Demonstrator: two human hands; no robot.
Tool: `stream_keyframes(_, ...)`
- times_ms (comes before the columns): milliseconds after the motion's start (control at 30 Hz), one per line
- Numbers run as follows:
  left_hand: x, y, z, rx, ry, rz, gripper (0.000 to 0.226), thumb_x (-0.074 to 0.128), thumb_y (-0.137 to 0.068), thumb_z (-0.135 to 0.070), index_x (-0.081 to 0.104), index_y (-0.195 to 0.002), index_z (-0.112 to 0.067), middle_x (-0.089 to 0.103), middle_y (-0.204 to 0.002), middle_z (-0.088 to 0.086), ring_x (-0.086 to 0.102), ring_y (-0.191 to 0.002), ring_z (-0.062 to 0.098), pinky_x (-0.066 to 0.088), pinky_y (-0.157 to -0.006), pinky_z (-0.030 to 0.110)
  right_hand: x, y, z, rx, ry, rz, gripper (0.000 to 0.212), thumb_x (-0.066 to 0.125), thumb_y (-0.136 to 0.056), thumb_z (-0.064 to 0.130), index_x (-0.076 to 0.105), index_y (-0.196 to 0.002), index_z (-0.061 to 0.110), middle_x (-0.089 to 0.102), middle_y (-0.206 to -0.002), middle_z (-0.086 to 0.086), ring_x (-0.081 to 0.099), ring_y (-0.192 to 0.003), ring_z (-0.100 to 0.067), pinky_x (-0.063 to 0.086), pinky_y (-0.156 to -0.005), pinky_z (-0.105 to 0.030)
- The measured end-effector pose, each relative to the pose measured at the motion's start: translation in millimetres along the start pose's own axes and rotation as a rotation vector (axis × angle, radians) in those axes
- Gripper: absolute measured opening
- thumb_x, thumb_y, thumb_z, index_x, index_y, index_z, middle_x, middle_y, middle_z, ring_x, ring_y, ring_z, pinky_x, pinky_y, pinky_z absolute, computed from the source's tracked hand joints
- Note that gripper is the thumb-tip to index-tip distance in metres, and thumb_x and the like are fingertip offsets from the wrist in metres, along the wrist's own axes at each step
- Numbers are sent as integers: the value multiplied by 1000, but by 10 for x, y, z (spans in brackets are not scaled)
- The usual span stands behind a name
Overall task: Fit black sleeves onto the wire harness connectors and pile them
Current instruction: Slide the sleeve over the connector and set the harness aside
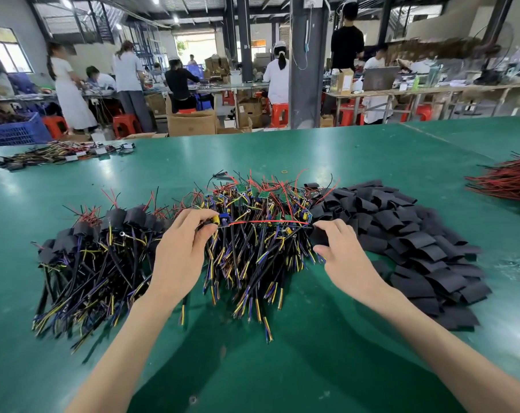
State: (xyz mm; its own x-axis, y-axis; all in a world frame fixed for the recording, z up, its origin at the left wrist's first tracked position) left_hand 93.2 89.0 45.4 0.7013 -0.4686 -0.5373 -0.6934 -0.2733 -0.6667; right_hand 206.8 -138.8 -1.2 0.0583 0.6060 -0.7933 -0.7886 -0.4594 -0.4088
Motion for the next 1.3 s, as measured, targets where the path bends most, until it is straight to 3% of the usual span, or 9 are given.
stream_keyframes(267, 33, 12, 6, 9, -26, 36, 18, 56, -93, -8, 64, -108, -13, 60, -104, -5, 54, -90, 13, 43, -82, 34, -53, 23, 86, -30, -145, -12, 37, 51, -91, -2, 46, -127, 4, 46, -119, -12, 40, -110, -27, 24, -86, -21)
stream_keyframes(733, 13, 2, 54, -35, -61, -6, 18, 55, -94, -12, 64, -110, -12, 58, -102, -4, 53, -86, 14, 41, -77, 30, -111, 41, 207, -133, -102, 24, 47, 46, -85, -17, 49, -124, 8, 47, -122, -9, 37, -107, -26, 26, -89, -24)
stream_keyframes(867, 11, 2, 41, -17, -54, -8, 18, 55, -94, -11, 64, -109, -13, 58, -102, -4, 53, -86, 12, 41, -77, 30, -111, 34, 212, -129, -107, 30, 43, 46, -88, -12, 47, -127, 7, 46, -124, -11, 37, -110, -28, 26, -94, -27)
stream_keyframes(1067, 35, 13, -12, 51, 4, 20, 19, 59, -90, -8, 65, -106, -16, 58, -101, -10, 54, -87, 7, 44, -80, 30, -76, 33, 167, -90, -113, 46, 41, 50, -92, -1, 44, -131, 6, 45, -124, -11, 36, -114, -26, 23, -92, -21)
stream_keyframes(1300, 184, 119, -256, 167, 47, 55, 21, 58, -87, -19, 68, -106, -16, 55, -104, -10, 53, -87, 1, 44, -82, 20, -107, 103, 344, -230, 215, -74, 43, 65, -83, 7, 55, -124, 13, 54, -116, -6, 46, -106, -29, 29, -92, -35)
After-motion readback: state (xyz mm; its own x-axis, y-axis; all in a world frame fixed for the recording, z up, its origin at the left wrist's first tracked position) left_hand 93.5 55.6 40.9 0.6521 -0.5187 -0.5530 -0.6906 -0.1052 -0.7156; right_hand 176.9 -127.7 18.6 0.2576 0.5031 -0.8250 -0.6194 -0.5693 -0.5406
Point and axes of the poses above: each hand's wrist, its own y-axis away from the middle knuckle, its own x-axis out of the palm, z = x × y, the point moved 7 cm from there along -y, towards the middle knuckle
